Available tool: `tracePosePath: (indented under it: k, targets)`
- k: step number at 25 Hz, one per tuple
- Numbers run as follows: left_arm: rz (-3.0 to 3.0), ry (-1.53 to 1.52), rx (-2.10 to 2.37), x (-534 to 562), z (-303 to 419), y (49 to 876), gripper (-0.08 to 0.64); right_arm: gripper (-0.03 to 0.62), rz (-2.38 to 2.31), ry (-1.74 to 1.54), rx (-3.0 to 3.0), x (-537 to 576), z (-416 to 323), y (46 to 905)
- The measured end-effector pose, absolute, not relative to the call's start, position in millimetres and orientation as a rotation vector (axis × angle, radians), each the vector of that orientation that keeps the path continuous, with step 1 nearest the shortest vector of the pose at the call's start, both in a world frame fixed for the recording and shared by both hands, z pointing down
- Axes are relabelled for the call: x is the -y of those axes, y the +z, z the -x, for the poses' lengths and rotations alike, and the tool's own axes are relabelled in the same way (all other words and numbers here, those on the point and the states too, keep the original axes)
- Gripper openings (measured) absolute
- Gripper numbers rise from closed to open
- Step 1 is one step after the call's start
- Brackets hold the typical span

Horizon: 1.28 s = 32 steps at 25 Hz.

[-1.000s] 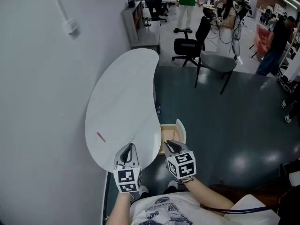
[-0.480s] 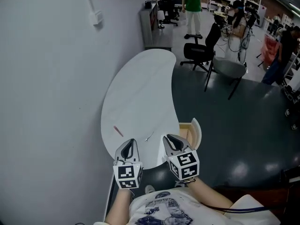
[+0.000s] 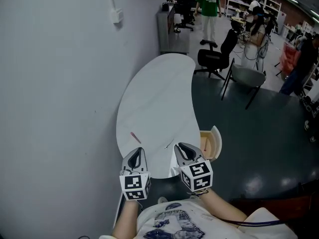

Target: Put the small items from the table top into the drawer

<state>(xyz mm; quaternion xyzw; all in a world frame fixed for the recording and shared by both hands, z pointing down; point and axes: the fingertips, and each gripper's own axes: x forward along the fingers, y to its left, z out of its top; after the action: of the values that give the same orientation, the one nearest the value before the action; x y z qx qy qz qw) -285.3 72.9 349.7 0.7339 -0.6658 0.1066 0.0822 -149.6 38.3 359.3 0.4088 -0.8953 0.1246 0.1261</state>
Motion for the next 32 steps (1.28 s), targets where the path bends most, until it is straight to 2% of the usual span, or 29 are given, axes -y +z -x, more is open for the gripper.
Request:
tracePosePath:
  k: [15, 32]
  targets:
    - [-2.175, 0.303, 1.980, -77, 309, 360, 0.025, 0.061, -1.196, 0.373, 2.552, -43, 164, 374]
    - [-2.125, 0.319, 1.926, -115, 394, 390, 0.025, 0.063, -1.109, 0.385, 2.518, -78, 262, 400]
